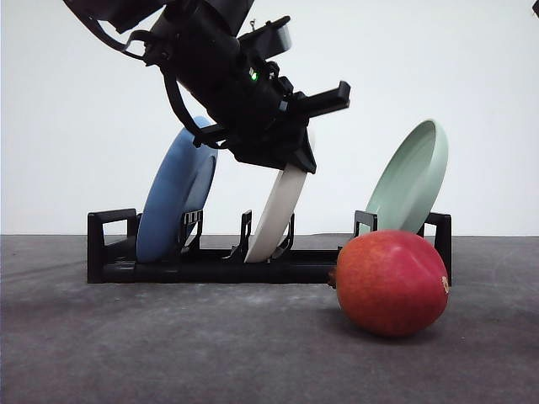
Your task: Place pomegranate in white plate
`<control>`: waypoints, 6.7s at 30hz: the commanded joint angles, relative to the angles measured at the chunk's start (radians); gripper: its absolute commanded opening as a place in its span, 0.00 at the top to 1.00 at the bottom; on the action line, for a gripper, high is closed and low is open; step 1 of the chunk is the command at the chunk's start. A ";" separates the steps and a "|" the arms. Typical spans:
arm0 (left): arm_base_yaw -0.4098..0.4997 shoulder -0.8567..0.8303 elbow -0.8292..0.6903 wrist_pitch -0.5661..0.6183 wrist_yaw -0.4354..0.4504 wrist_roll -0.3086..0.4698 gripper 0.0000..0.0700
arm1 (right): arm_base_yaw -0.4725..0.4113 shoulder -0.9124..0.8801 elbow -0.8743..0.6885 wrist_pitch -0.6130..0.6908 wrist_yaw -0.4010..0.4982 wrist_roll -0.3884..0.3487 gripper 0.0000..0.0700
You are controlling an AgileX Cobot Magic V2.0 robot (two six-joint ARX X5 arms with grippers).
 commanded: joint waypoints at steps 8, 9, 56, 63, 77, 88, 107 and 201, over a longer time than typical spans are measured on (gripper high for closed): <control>-0.007 -0.074 0.022 0.007 0.001 -0.118 0.99 | 0.005 0.003 0.010 0.007 0.000 0.006 0.43; -0.007 -0.085 0.022 0.006 0.001 -0.126 0.99 | 0.005 0.002 0.010 0.007 0.000 0.007 0.43; -0.036 -0.783 -0.587 0.054 0.302 0.062 0.99 | 0.005 0.002 0.010 -0.025 0.000 0.045 0.43; -0.104 -0.706 -0.587 -0.047 0.301 0.477 0.99 | 0.005 0.002 0.010 -0.032 0.000 0.045 0.43; -0.232 -0.489 -0.587 -0.033 0.084 0.671 0.99 | 0.005 0.003 0.010 -0.032 0.000 0.045 0.43; -0.268 -0.367 -0.587 -0.034 0.082 0.728 0.99 | 0.005 0.003 0.010 -0.032 0.000 0.037 0.43; -0.229 -0.453 -0.352 -0.560 0.057 0.304 0.33 | 0.005 0.003 0.010 -0.032 0.000 0.037 0.43; 0.658 -0.983 -0.291 -0.850 0.249 0.158 0.45 | 0.296 0.945 0.389 -0.057 0.027 0.011 0.32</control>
